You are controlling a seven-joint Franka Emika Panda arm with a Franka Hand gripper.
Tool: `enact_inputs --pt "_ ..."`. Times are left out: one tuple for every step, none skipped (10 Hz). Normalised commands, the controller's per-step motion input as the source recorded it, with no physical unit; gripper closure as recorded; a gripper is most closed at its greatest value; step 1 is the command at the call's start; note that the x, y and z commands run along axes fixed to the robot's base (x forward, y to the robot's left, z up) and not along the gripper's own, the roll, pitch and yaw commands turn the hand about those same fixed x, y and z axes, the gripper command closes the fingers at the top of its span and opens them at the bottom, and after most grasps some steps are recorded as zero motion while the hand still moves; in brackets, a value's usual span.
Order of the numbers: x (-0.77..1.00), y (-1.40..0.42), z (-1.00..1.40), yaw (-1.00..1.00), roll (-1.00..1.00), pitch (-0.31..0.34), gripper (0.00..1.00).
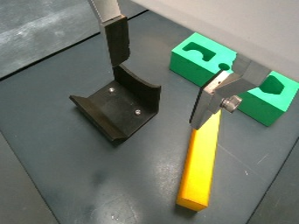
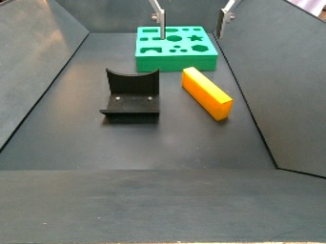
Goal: Pick up the rectangle object. Move up. Place the rectangle object on the fixture. Regrasp the rectangle object. Move to above the board. Insert the rectangle object.
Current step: Pick up the rectangle object.
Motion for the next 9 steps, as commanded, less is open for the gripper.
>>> enact_inputs --pt "0.00 -0.04 0.00 0.03 0.01 0.000 0.00" --pt "-0.11 0.00 0.00 0.00 0.00 -0.013 0.00" --pt "-0.41 -0.25 -0.25 0.40 0.15 -0.060 0.00" --pt "-0.40 -0.33 -0.39 0.68 0.26 -0.097 0.00" --pt "-0.33 -0.36 -0.41 0.67 0.24 -0.119 0.00" --pt "-0.29 -0.39 -0.47 0.67 0.22 -0.149 0.00" --pt "-0.29 -0.41 -0.50 0.65 0.22 -0.179 0.00" --pt "-0.11 -0.20 -0.29 0.37 0.07 -0.096 0.00" --pt "-0.04 -0.05 -0.01 0.09 0.00 -0.050 0.00"
